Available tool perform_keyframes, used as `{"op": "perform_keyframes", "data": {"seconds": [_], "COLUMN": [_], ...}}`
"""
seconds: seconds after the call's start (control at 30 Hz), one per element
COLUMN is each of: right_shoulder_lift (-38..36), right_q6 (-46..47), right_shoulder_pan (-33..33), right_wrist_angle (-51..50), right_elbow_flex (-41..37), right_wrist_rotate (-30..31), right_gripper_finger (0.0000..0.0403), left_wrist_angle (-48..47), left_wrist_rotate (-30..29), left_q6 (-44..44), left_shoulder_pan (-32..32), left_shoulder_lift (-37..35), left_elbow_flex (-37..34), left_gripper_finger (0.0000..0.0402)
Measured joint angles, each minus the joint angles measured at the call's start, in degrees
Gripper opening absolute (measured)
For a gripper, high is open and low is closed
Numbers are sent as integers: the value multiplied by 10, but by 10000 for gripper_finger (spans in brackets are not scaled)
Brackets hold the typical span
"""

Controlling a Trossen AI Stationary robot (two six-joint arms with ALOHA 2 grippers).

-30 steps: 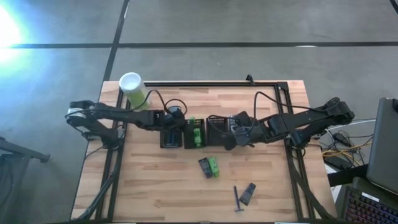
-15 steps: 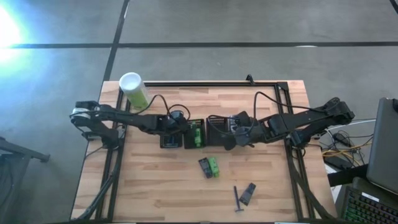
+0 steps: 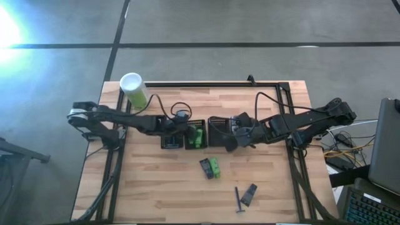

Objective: Pick & Place Travel size toiletries
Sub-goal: Put the blue shave cream into the middle right black basket

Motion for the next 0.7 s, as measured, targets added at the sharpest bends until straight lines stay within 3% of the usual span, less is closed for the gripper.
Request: {"op": "perform_keyframes", "data": {"seconds": [0.17, 0.23, 0.37, 0.53, 0.7], "right_shoulder_lift": [11, 24, 58, 91, 117], "right_q6": [4, 12, 16, 31, 96], "right_shoulder_pan": [0, 0, 7, 16, 40], "right_wrist_angle": [0, 0, 1, 1, 2], "right_elbow_flex": [-3, -3, -4, -4, -3], "right_wrist_rotate": [-73, -101, -123, -152, -178], "right_gripper_finger": [364, 364, 364, 364, 364], "left_wrist_angle": [46, 34, 37, 42, 27], "left_wrist_rotate": [97, 141, 201, 204, 198], "left_q6": [340, 420, 490, 660, 660], "left_shoulder_pan": [-26, -36, -56, -80, -79], "left_shoulder_lift": [-14, -18, -18, -6, -2], "left_elbow_flex": [0, 0, 0, 0, 0], "left_gripper_finger": [235, 234, 233, 227, 225]}}
